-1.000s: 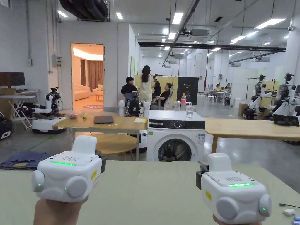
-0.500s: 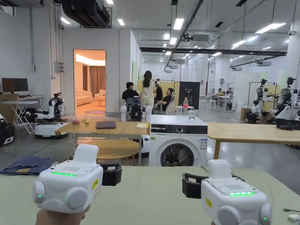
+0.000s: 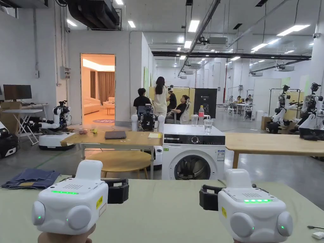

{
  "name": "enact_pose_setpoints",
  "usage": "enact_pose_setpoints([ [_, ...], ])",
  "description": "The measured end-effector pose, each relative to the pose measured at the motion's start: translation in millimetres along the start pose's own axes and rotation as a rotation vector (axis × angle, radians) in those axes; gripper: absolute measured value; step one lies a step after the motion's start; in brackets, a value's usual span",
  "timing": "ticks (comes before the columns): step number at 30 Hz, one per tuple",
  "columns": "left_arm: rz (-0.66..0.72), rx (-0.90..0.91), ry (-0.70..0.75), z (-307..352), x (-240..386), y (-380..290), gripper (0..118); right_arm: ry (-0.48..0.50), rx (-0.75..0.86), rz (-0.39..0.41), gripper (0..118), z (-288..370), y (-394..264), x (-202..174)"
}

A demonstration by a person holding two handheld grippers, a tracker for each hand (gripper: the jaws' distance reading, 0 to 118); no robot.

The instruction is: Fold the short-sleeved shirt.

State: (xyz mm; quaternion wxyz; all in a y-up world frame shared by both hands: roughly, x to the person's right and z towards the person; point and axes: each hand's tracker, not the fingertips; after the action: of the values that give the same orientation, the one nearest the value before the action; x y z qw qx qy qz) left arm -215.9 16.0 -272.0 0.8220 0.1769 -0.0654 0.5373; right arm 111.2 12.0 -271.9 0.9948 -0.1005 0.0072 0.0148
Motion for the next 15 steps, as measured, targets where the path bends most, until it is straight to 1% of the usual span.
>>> enact_pose_setpoints([
  [4, 0.003, -0.004, 0.004, 0.7, -3.2, -1.9, 115, 0.011, -0.007, -0.001, 112, 0.7, -1.4, -1.9],
  [10, 0.016, -0.005, 0.012, 1.1, -5.4, 0.6, 115, -0.025, -0.021, -0.005, 112, 2.9, -2.1, -10.6],
  [15, 0.023, -0.002, 0.021, 2.3, -8.0, 3.3, 115, -0.009, -0.019, -0.017, 112, 2.6, -3.7, -12.4],
])
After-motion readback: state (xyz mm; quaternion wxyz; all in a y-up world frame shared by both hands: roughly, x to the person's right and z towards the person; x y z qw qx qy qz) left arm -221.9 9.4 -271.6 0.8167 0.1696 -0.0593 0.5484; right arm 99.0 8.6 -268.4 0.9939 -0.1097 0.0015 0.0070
